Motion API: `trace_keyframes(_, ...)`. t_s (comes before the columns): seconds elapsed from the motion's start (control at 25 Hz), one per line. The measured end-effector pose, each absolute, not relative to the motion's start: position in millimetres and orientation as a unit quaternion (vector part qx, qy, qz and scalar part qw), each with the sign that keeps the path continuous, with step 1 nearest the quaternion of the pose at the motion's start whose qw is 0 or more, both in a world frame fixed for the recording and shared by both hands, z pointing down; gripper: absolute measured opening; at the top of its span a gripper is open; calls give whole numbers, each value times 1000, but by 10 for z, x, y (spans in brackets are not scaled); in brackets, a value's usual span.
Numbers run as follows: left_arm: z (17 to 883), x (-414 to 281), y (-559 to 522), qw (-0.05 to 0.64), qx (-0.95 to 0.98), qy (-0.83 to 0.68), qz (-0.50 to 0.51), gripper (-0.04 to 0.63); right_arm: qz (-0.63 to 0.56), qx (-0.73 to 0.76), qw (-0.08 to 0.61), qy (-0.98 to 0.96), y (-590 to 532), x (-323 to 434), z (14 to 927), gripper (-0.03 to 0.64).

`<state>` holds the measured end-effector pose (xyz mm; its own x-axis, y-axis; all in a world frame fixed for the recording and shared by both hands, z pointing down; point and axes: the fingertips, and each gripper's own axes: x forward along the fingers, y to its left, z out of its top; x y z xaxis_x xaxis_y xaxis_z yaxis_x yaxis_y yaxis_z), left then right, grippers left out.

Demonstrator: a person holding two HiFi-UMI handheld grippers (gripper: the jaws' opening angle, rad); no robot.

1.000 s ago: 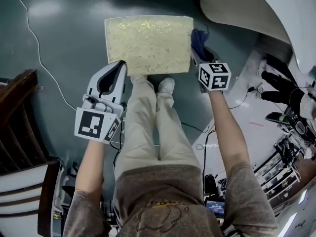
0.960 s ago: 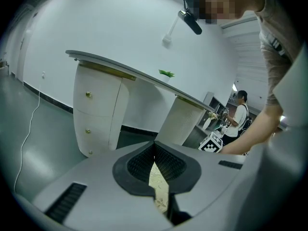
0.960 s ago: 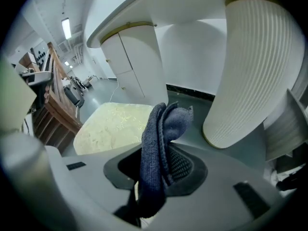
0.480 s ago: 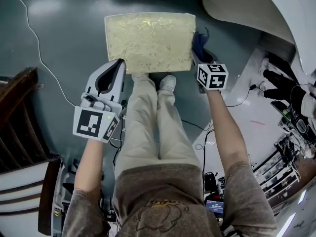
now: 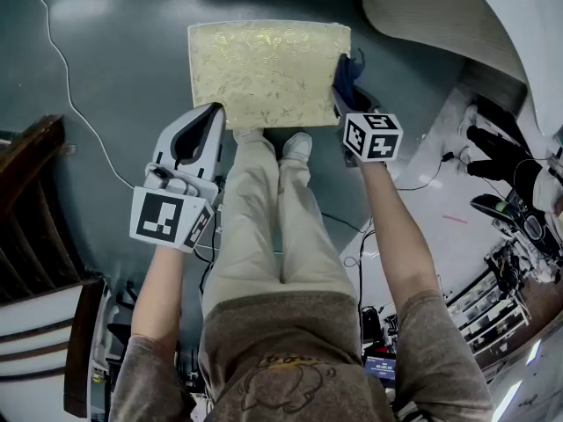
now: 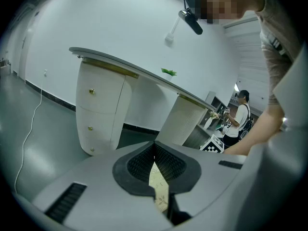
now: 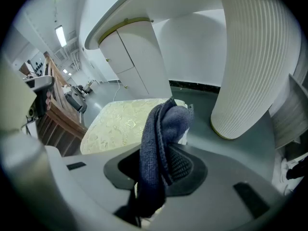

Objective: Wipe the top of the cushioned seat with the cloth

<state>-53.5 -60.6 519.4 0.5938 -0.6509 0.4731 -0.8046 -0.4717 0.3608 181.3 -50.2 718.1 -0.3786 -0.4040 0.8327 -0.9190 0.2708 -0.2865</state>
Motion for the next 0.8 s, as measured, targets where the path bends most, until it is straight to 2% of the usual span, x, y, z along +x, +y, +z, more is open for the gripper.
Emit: trace_keyframes(0.8,5241,-943,-462,292,826,-463,133,18,398,355,304,-789,-532,306,7119,112)
